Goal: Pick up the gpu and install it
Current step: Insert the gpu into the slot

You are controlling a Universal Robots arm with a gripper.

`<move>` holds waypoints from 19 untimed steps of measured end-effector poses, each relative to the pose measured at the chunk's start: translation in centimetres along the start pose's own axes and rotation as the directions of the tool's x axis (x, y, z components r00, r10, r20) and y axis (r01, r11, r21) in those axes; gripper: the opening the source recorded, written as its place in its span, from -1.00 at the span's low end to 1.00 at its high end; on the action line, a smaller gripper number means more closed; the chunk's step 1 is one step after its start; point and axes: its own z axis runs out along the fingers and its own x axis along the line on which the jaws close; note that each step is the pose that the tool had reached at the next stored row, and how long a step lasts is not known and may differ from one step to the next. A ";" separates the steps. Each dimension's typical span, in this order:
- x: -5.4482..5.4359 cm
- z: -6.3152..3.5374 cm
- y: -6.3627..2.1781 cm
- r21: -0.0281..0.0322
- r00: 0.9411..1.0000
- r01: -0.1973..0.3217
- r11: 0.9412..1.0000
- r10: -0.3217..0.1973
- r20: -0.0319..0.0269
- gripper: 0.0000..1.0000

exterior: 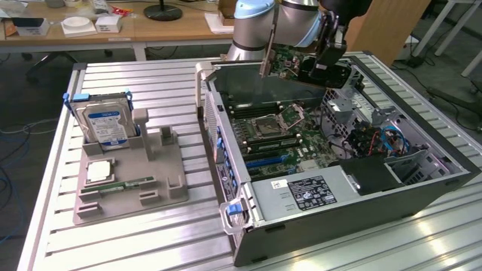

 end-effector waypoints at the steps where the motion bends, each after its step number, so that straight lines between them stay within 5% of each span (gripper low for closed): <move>1: 0.0 0.02 0.00 0.000 1.000 0.014 1.000 -0.014 0.000 -0.47; 10: 0.1 0.18 -0.02 0.000 0.990 0.142 0.990 -0.142 0.003 -0.47; 19: 0.1 0.32 -0.05 0.002 0.965 0.261 0.965 -0.261 0.005 -0.47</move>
